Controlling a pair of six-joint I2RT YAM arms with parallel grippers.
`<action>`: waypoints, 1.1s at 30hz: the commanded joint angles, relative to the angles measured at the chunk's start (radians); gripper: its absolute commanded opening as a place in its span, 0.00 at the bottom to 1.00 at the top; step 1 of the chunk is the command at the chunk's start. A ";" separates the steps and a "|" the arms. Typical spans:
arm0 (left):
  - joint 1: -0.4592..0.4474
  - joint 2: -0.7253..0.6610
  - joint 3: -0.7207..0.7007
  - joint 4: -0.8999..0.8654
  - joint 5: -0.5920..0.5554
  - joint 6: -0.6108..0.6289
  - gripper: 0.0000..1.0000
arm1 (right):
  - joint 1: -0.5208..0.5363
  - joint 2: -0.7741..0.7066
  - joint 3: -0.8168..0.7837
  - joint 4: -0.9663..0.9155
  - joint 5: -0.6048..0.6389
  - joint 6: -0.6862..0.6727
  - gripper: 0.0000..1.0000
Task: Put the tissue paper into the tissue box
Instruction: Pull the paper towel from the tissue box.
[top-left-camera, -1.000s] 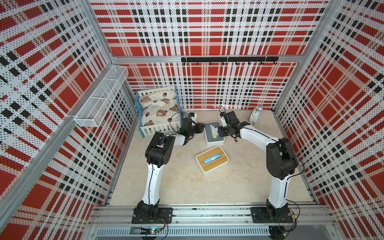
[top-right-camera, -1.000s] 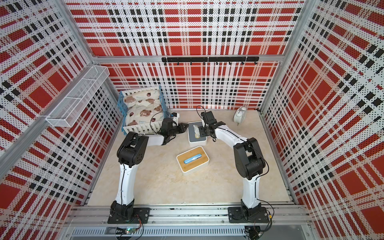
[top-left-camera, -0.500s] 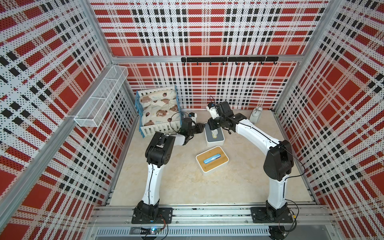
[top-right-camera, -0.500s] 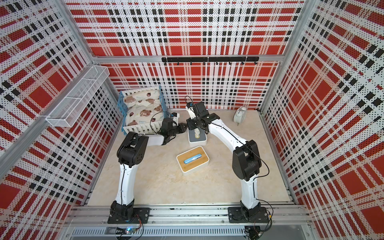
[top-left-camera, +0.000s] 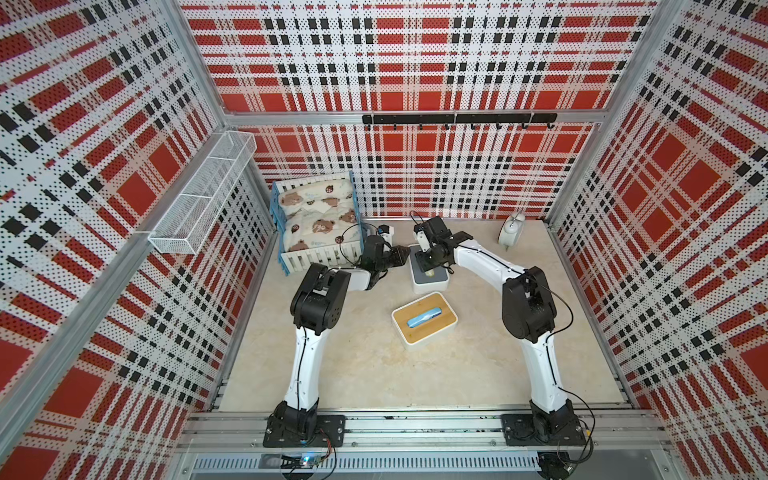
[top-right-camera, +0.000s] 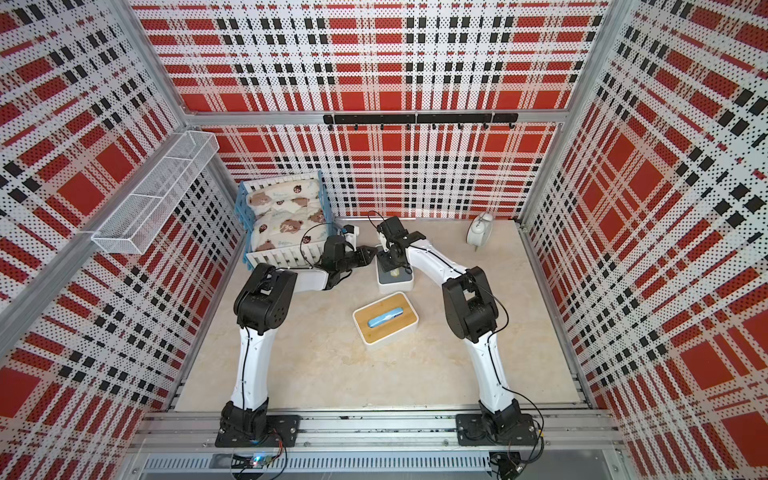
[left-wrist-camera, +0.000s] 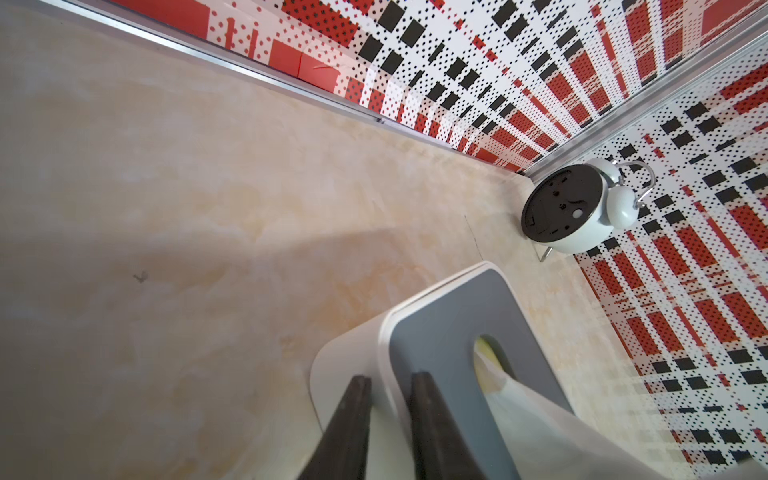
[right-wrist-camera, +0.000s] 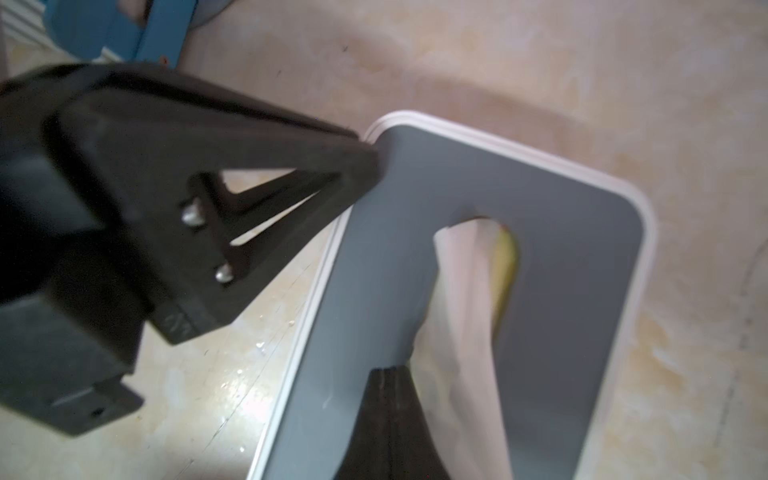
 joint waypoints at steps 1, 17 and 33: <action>-0.005 0.018 0.012 -0.024 -0.009 0.014 0.24 | -0.016 0.049 0.034 -0.006 0.089 -0.009 0.00; -0.004 0.021 0.014 -0.024 -0.010 0.014 0.23 | -0.062 0.004 -0.073 0.166 0.198 -0.023 0.00; -0.005 0.014 0.005 -0.027 -0.020 0.018 0.23 | -0.094 -0.322 -0.359 0.368 -0.024 0.026 0.12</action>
